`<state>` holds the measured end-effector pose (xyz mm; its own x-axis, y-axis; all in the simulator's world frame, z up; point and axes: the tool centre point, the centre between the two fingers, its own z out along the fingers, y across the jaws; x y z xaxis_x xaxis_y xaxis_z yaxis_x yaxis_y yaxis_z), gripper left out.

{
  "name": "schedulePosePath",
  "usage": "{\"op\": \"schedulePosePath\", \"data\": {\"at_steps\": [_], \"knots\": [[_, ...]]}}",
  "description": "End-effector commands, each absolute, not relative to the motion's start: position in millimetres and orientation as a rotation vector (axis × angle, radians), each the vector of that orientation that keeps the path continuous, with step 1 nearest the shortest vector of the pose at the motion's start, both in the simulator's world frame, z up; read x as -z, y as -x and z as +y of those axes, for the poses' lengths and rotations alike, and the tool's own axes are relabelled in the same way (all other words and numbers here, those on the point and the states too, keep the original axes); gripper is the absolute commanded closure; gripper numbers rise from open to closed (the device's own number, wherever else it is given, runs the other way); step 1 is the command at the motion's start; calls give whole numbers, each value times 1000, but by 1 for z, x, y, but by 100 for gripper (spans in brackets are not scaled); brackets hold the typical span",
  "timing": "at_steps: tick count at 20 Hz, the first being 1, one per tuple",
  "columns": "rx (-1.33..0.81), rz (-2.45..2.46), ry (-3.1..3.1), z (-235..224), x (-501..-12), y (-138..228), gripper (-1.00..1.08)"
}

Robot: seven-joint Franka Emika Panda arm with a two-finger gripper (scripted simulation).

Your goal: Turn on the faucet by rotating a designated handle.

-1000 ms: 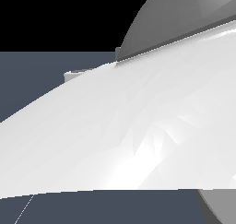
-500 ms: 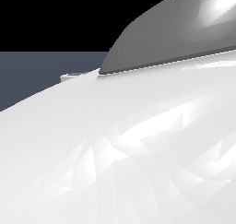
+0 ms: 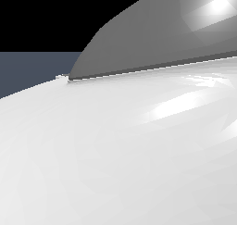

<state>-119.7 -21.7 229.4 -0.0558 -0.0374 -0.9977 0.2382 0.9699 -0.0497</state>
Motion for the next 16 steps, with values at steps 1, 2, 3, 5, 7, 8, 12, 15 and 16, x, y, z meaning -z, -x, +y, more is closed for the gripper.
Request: {"op": "schedulePosePath", "data": {"at_steps": [1, 2, 3, 5, 7, 8, 12, 15, 16], "knots": [[151, 1605, -124, 13, -242, 111, 108], [148, 1603, -123, 16, -243, 110, 108], [145, 1601, -123, 19, -244, 110, 108], [139, 1597, -123, 26, -247, 109, 108], [133, 1594, -123, 32, -249, 107, 108], [129, 1592, -123, 35, -251, 107, 108], [117, 1585, -122, 48, -256, 105, 108], [108, 1579, -122, 58, -260, 103, 108], [105, 1577, -121, 61, -261, 102, 108]]}}
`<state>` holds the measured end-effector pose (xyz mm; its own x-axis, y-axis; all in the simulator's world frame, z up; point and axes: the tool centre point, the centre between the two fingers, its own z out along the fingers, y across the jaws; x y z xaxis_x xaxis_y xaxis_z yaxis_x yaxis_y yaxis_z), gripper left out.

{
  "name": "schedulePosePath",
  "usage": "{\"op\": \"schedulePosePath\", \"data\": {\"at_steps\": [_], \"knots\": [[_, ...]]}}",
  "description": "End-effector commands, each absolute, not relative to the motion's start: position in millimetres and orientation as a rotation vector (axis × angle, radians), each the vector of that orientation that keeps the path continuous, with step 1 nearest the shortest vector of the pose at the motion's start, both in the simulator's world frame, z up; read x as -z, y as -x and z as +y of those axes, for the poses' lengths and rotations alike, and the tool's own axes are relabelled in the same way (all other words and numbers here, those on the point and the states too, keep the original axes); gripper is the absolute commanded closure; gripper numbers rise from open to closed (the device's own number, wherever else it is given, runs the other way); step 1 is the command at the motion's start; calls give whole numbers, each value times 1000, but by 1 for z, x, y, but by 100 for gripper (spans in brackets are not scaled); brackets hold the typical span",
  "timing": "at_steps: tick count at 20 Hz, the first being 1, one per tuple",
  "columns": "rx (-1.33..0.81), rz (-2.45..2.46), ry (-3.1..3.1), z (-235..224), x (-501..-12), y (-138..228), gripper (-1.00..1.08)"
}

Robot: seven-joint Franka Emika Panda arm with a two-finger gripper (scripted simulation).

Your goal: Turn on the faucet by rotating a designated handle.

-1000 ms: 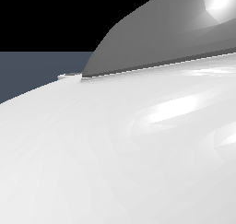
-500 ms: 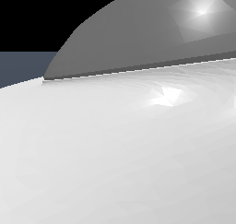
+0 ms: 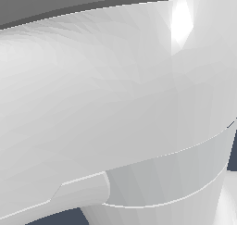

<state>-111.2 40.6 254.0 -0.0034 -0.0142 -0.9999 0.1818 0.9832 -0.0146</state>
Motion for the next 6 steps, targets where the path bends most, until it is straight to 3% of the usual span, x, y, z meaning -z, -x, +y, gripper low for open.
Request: {"op": "schedulePosePath", "data": {"at_steps": [1, 6], "knots": [[102, 1575, -121, 64, -262, 102, 108], [89, 1568, -121, 77, -268, 100, 108]]}}
